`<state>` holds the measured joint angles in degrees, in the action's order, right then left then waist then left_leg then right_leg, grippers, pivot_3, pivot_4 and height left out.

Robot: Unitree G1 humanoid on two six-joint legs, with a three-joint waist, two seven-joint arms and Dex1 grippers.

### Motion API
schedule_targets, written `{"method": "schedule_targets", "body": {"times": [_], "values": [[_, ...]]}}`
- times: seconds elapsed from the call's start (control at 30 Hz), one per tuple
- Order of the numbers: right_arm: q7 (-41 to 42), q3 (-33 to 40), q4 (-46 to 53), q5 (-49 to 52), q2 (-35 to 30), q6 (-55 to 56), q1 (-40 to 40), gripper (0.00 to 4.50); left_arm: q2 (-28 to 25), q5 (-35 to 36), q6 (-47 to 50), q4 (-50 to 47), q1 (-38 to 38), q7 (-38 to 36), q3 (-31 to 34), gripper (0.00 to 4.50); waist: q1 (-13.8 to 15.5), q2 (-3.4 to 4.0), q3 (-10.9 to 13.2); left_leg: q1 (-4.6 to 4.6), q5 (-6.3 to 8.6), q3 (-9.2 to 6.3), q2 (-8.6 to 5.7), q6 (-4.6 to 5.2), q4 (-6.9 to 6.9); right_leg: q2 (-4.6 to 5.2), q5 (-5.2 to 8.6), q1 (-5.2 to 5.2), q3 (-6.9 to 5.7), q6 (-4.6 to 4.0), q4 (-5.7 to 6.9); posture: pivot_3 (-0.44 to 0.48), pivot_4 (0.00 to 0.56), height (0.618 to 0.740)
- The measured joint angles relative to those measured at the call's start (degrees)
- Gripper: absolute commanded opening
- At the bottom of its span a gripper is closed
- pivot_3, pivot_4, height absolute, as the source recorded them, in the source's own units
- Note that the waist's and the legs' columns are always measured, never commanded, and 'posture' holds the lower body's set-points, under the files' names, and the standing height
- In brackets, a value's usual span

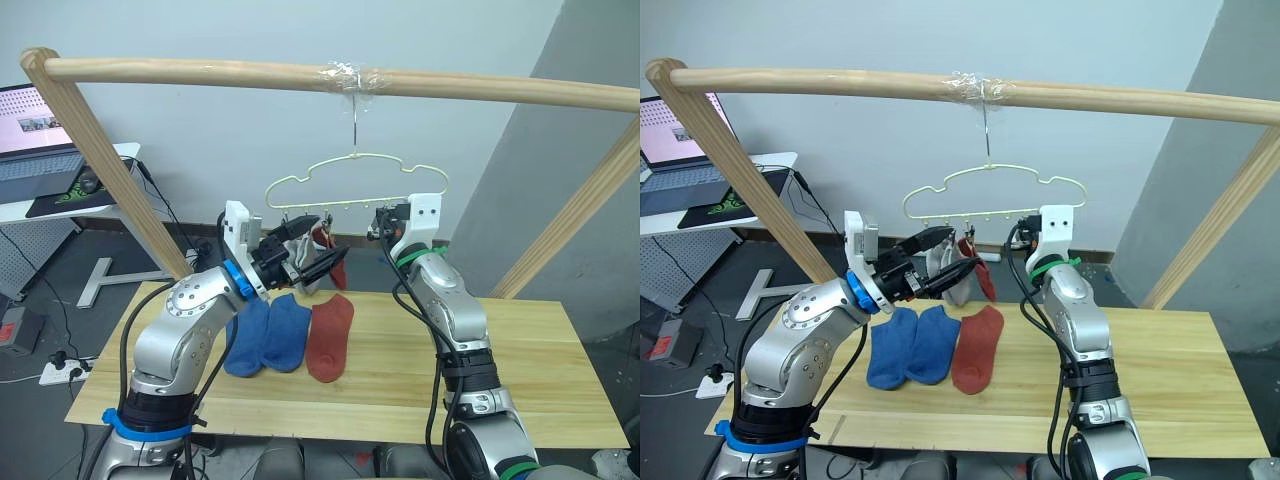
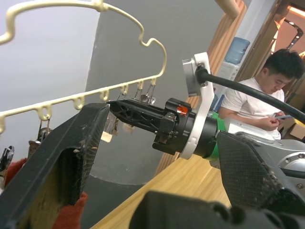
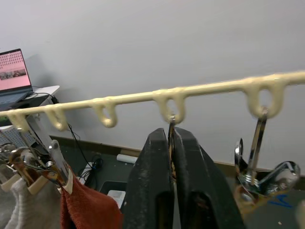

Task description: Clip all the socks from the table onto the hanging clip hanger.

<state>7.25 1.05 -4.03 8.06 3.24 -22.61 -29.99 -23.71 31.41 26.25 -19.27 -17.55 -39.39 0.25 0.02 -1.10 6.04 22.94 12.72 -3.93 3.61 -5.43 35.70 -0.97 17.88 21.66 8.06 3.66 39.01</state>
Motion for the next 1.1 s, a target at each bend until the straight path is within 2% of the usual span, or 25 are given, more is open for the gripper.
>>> {"method": "schedule_targets", "body": {"times": [0.13, 0.2, 0.27, 0.3, 0.5, 0.6, 0.73, 0.83, 0.93, 1.03, 1.1], "values": [[0.15, 0.12, 0.00, 0.13, -0.49, 0.00, 0.01, 0.01, -0.17, -1.83, -0.24, -0.21, 1.40, 0.02, -1.98, 4.14, -0.03, 0.01, 0.01, 0.00, 0.00, 0.01, 0.00, 0.00, -0.01, 0.00, 0.00, 0.00, 0.01, 0.00, -0.01, 0.159, 0.080, 0.740], [0.62, 0.06, 0.15, 0.32, -1.10, -0.28, 0.01, 0.01, -1.92, -6.36, -2.09, 1.76, 3.27, -0.18, -5.36, 4.14, -0.05, 0.04, 0.01, -0.04, 0.00, 0.02, -0.01, 0.00, -0.04, 0.00, 0.01, 0.00, 0.03, 0.00, -0.02, 0.159, 0.080, 0.740], [1.34, -0.02, 0.63, 0.37, -2.35, -0.73, 0.05, 0.00, -3.03, -11.64, -4.97, 6.81, 5.88, -0.26, -8.62, 4.50, -0.08, 0.12, 0.06, -0.04, 0.00, 0.04, 0.00, 0.00, -0.06, 0.00, 0.01, 0.05, 0.05, -0.01, -0.02, 0.146, 0.083, 0.740], [1.63, 0.03, 1.08, 0.37, -3.19, -1.19, 0.10, 0.00, -2.70, -14.15, -7.17, 10.41, 6.42, 0.07, -10.06, 4.50, -0.08, 0.15, 0.09, -0.03, 0.00, 0.06, -0.01, 0.00, -0.06, 0.00, 0.02, 0.05, 0.06, -0.02, -0.02, 0.146, 0.083, 0.740], [2.69, -0.02, 3.37, 1.19, -4.68, -4.19, 0.21, 0.00, 5.14, -27.03, -18.19, 35.73, 4.29, 6.99, -15.20, 4.50, 0.23, 0.19, 0.12, 0.05, 0.00, 0.11, -0.02, 0.00, -0.05, 0.00, 0.02, 0.13, 0.10, -0.03, -0.02, 0.108, 0.084, 0.740], [2.67, -0.03, 4.16, 1.75, -4.75, -5.07, 0.35, 0.00, 8.43, -30.26, -21.75, 43.63, 1.98, 9.04, -16.31, 4.50, 0.03, 0.19, 0.12, 0.07, 0.00, 0.12, -0.01, 0.01, -0.07, -0.01, 0.01, 0.16, 0.11, -0.03, -0.02, 0.091, 0.081, 0.740], [2.27, -0.20, 6.33, 2.19, -4.45, -5.94, 1.99, 0.00, 13.42, -34.34, -26.04, 58.52, -5.25, 14.14, -16.21, 4.50, -0.07, 0.18, 0.11, 0.07, 0.01, 0.12, -0.03, 0.02, -0.07, -0.02, 0.02, 0.14, 0.12, -0.01, -0.03, 0.074, 0.076, 0.740], [2.03, -0.48, 7.25, 2.18, -4.38, -6.42, 2.28, 0.00, 15.21, -36.37, -28.18, 64.52, -7.28, 14.99, -16.67, 4.50, -0.30, 0.18, 0.11, 0.07, 0.01, 0.16, -0.04, 0.02, -0.07, -0.02, 0.02, 0.15, 0.18, 0.00, -0.05, 0.068, 0.075, 0.740], [1.46, -0.36, 8.04, 2.18, -4.58, -6.84, 2.43, 0.00, 15.20, -37.64, -29.57, 68.36, -9.13, 14.73, -16.97, 3.94, -0.43, 0.19, 0.09, 0.04, 0.00, 0.13, -0.03, 0.02, -0.14, -0.05, 0.02, 0.16, 0.15, 0.00, -0.01, 0.063, 0.073, 0.740], [1.41, -0.34, 8.29, 2.19, -5.00, -6.93, 2.54, 0.00, 15.37, -37.56, -29.46, 70.32, -10.30, 12.07, -16.84, 2.93, -0.64, 0.18, 0.08, 0.04, 0.00, 0.15, -0.04, 0.02, -0.13, -0.04, 0.02, 0.14, 0.17, 0.00, -0.02, 0.056, 0.071, 0.740], [1.41, -0.25, 8.29, 2.20, -5.14, -6.93, 2.53, 0.00, 15.52, -37.52, -29.45, 70.63, -10.35, 10.86, -16.77, 2.45, -0.81, 0.17, 0.06, 0.04, 0.00, 0.15, -0.03, 0.02, -0.13, -0.04, 0.03, 0.13, 0.17, 0.00, -0.03, 0.056, 0.071, 0.740]]}}
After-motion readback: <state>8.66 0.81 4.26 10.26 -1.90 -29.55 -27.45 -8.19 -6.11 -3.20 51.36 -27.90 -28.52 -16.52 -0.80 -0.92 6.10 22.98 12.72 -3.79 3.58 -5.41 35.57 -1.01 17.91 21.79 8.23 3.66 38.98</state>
